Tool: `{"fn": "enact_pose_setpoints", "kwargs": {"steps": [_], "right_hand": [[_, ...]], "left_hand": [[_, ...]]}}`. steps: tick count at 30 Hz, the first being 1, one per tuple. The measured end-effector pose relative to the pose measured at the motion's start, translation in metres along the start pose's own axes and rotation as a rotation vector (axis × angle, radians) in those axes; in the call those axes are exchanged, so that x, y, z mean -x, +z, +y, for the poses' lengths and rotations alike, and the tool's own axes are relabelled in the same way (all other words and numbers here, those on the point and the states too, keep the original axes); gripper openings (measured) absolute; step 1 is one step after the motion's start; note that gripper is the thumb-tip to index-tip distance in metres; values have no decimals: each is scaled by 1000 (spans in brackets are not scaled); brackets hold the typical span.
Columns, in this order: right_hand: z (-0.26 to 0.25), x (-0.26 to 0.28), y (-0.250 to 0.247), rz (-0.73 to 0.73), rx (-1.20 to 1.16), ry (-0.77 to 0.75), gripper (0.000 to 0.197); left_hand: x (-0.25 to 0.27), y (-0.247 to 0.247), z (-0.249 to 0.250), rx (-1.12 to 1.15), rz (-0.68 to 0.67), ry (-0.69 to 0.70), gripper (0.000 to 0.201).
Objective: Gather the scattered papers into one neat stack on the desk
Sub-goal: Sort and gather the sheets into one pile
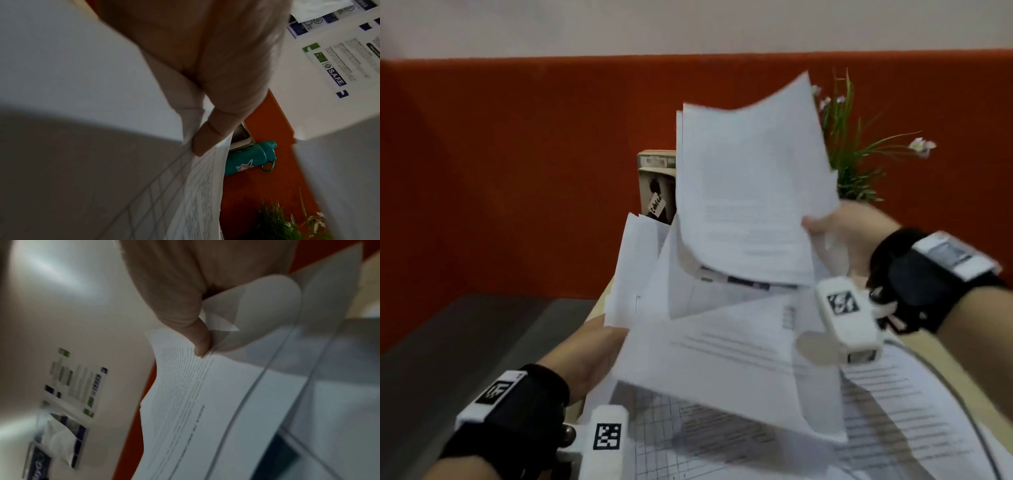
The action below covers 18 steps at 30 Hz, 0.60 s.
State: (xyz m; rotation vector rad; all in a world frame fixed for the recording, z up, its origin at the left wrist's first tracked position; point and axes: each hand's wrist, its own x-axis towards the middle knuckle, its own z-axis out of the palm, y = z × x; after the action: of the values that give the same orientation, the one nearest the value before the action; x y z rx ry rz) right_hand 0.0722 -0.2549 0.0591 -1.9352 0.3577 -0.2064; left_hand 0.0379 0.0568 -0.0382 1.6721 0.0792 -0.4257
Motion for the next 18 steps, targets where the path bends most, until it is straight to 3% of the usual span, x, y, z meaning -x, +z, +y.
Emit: {"fn": "enact_pose_setpoints", "kwargs": {"steps": [3, 7, 9, 11, 13, 15, 18], "right_hand": [[48, 10, 38, -5, -137, 106, 33], [84, 16, 71, -11, -221, 192, 31], [86, 14, 75, 4, -196, 184, 30], [84, 11, 74, 38, -114, 164, 32], [80, 9, 68, 65, 88, 140, 33], [75, 7, 56, 78, 280, 125, 35], [70, 5, 32, 118, 342, 130, 36]], "left_hand": [[4, -1, 3, 45, -26, 23, 10], [-3, -6, 1, 235, 49, -20, 34], [0, -4, 4, 186, 4, -29, 34], [-1, -2, 2, 62, -35, -56, 33], [-4, -4, -3, 17, 8, -74, 37], [-6, -4, -5, 36, 28, -58, 41], [-8, -8, -7, 84, 64, 6, 47]]}}
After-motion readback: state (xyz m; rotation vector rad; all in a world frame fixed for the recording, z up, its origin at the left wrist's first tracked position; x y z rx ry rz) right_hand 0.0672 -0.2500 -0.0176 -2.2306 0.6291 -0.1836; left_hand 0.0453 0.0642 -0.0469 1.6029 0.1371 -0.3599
